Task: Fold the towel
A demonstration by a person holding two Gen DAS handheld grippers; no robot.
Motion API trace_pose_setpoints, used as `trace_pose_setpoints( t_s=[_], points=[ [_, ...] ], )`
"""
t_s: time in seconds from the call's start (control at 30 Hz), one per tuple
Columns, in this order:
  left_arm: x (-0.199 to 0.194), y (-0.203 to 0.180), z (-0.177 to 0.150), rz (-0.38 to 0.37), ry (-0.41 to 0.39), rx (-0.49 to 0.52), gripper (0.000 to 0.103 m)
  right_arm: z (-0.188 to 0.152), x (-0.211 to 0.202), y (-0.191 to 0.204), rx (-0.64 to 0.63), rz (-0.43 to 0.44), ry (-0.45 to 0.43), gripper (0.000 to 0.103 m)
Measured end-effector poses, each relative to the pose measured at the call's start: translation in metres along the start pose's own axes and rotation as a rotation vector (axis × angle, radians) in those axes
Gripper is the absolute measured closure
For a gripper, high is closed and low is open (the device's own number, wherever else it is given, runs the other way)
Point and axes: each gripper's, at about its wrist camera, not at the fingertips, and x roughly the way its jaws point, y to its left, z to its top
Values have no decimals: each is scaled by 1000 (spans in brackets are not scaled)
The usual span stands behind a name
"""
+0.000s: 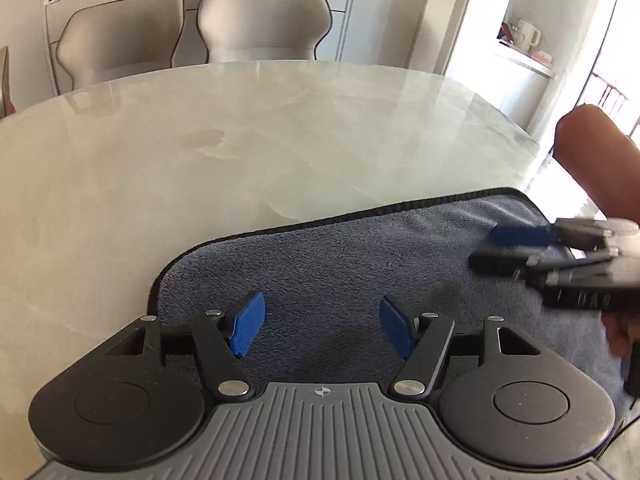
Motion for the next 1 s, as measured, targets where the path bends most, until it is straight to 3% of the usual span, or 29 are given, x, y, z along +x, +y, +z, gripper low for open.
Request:
trace_pose_setpoints(
  t_s=[0.2,0.3,0.4,0.5,0.57,0.7,0.9,1.0],
  points=[
    [-17,6,-12,48,18,-24,35,-14,-32,-41,63,-184,10,43],
    [-33,1,-24,4,8,-62,35,-23,-56,-27,55,-142,2,41],
    [-52,-19,-45,-61,5,-53,34,-42,-78,4,3,-4,34,40],
    [-63,-38,-68,-127,48,-50,34,-65,-94,34,-35,102,75,40],
    [-67,-47,-84,-156,90,-55,34,-81,-102,44,-27,117,100,39],
    [-80,-48,-103,-123,104,-60,33,-104,-120,35,-7,61,102,37],
    [-101,-30,-118,-9,77,-154,33,-114,-149,8,60,-138,139,37],
    [-111,-18,-122,38,29,-242,33,-116,-163,11,97,-94,146,37]
  ],
)
